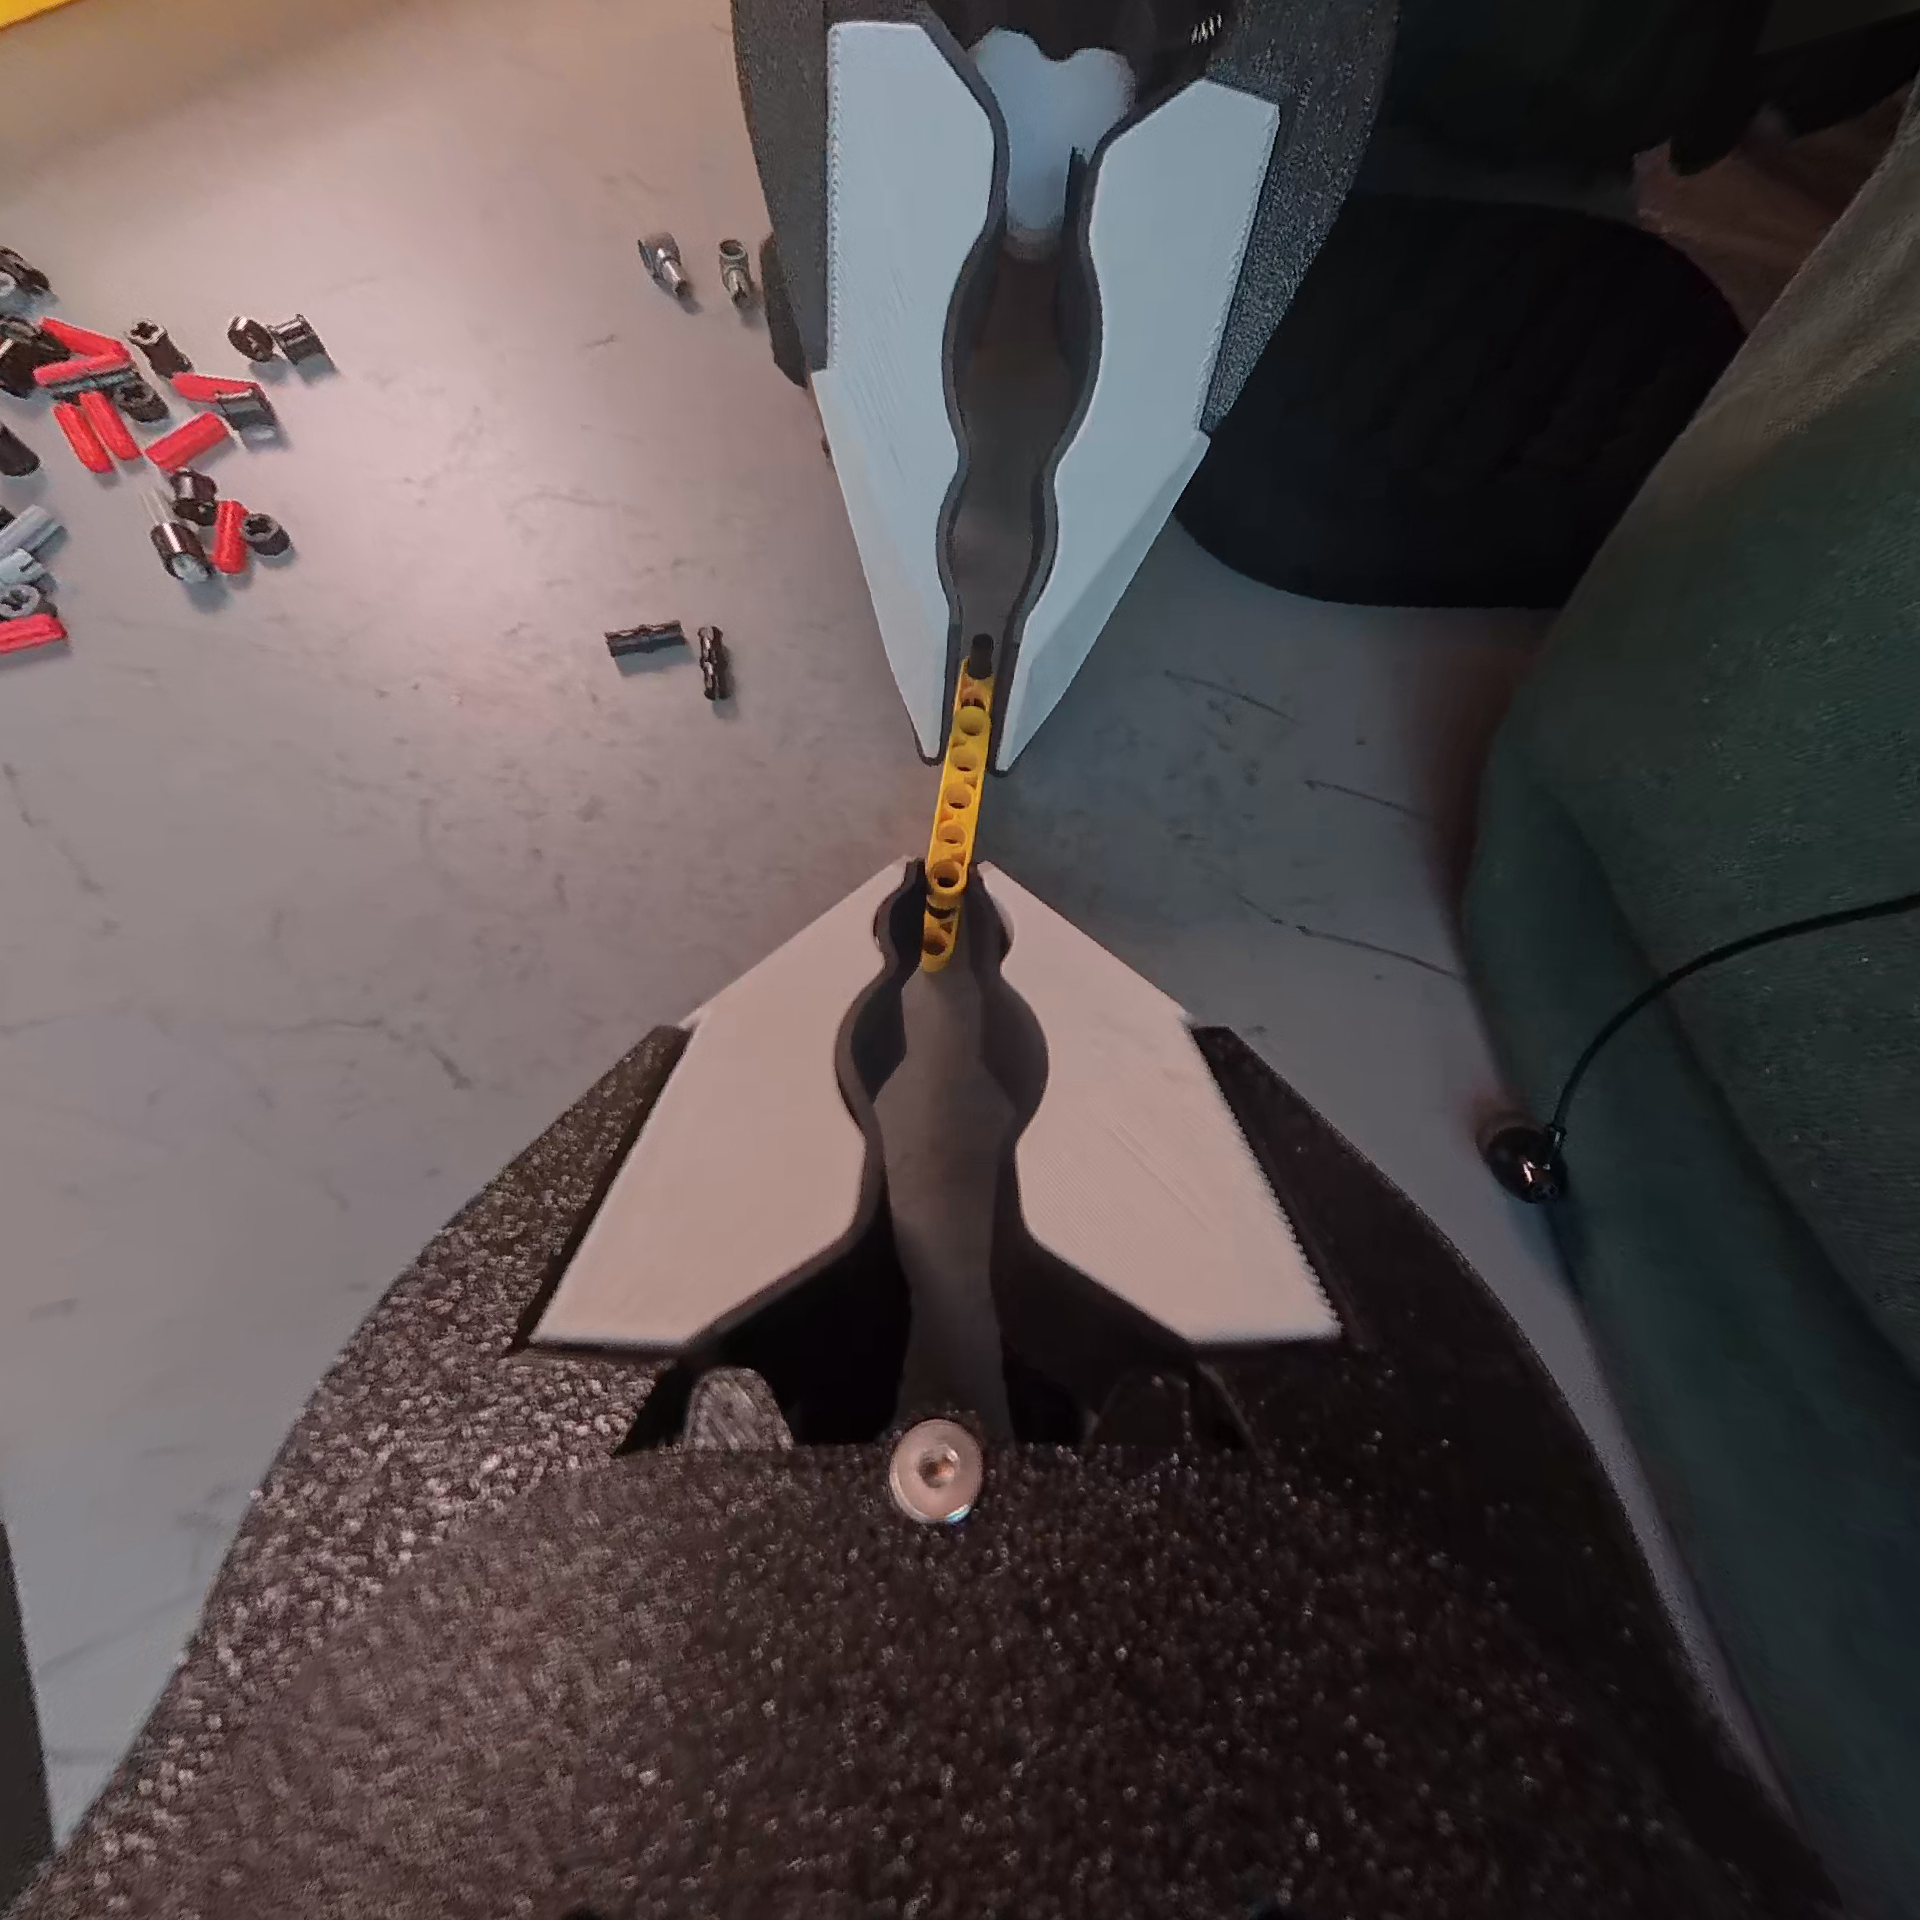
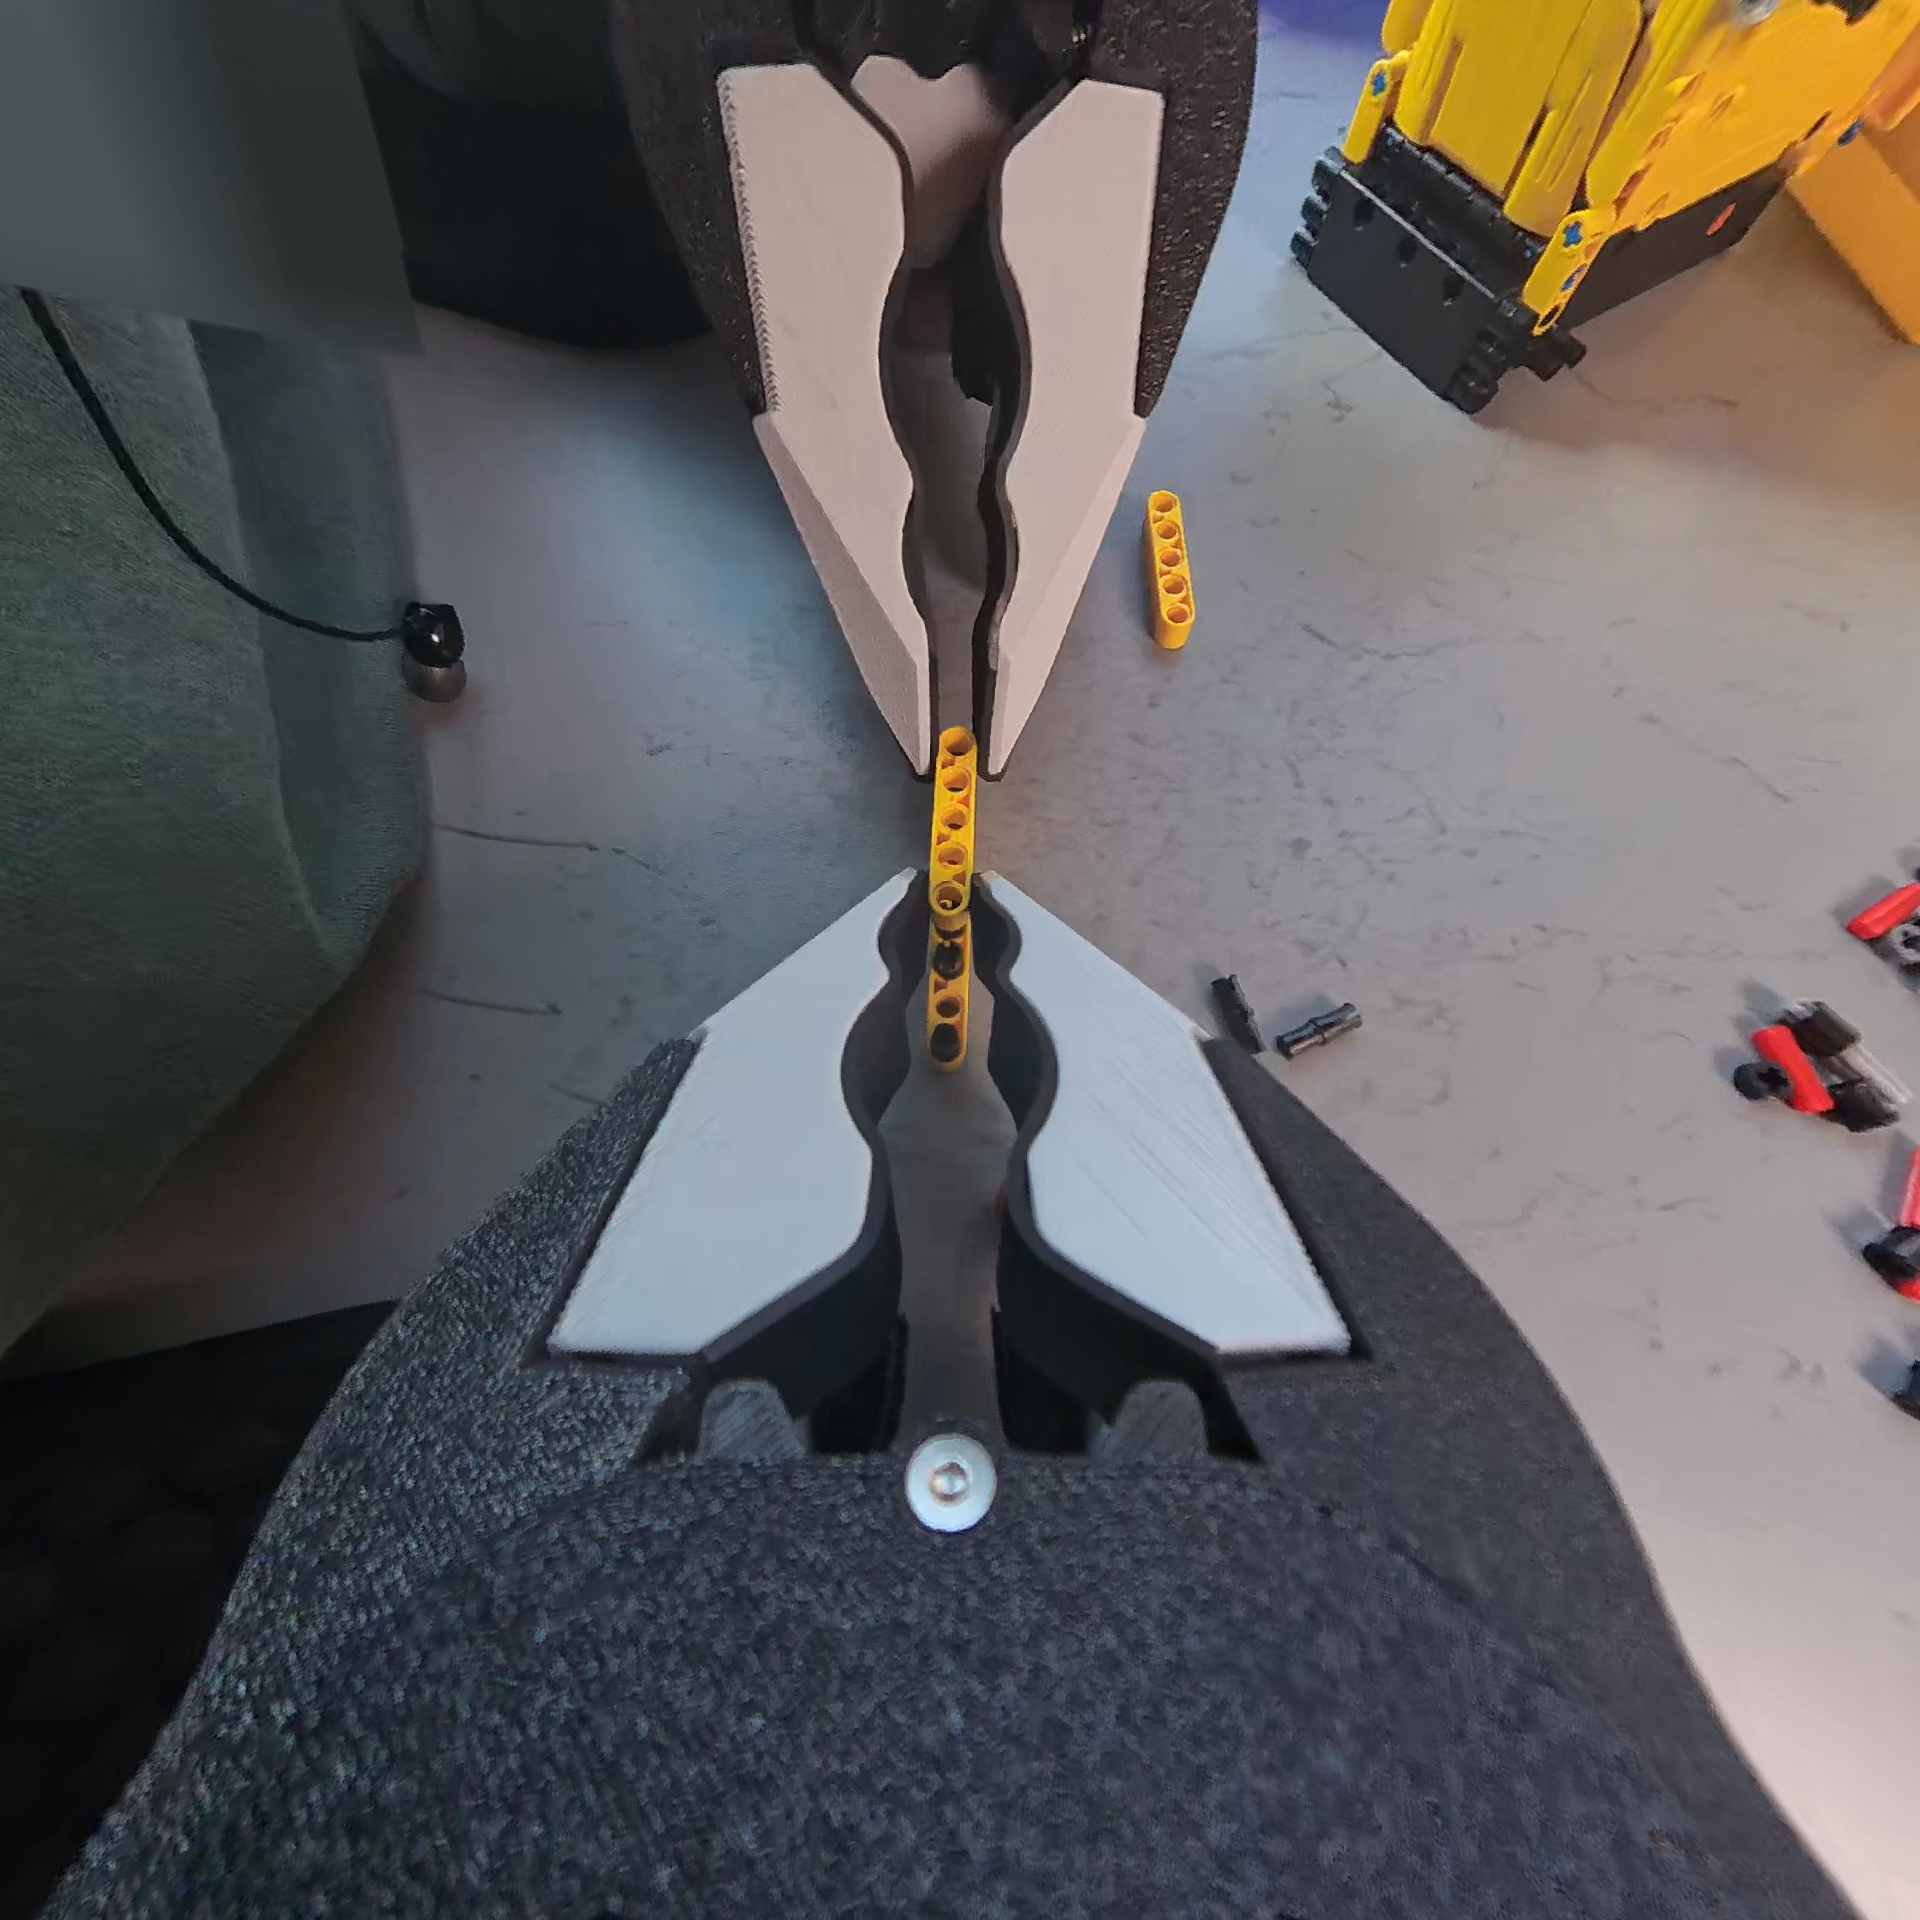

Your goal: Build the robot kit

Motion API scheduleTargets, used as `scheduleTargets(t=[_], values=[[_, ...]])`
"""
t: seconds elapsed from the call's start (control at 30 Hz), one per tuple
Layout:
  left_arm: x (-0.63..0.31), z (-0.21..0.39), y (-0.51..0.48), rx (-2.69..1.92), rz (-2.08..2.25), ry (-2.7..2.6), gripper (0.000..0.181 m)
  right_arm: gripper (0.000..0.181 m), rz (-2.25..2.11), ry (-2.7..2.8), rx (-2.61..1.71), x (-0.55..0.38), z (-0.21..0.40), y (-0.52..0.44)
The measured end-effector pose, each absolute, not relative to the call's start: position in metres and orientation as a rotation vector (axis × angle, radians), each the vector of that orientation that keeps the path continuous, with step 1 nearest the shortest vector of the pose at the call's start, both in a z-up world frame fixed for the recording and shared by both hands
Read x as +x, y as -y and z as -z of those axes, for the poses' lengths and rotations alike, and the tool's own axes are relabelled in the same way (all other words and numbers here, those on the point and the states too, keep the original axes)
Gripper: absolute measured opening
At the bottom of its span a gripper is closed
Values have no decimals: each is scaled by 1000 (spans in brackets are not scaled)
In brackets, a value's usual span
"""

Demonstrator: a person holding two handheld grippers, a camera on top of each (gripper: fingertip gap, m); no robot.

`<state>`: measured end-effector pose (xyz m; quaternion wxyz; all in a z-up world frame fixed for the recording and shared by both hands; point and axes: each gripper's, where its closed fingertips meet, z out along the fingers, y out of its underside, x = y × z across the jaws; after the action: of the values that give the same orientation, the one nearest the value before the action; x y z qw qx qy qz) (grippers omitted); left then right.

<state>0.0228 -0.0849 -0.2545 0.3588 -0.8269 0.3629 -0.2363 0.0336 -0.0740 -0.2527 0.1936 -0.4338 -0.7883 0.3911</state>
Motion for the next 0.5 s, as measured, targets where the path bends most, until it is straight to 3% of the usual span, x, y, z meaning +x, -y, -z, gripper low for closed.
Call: scheduleTargets(t=[0.37,0.5], values=[[27,255,90,-2132,649,-974,6,7,-1136,2258,-1253,37,255,78],[23,266,82,-2094,370,-1076,6,7,-829,2292,-1081,34,266,71]])
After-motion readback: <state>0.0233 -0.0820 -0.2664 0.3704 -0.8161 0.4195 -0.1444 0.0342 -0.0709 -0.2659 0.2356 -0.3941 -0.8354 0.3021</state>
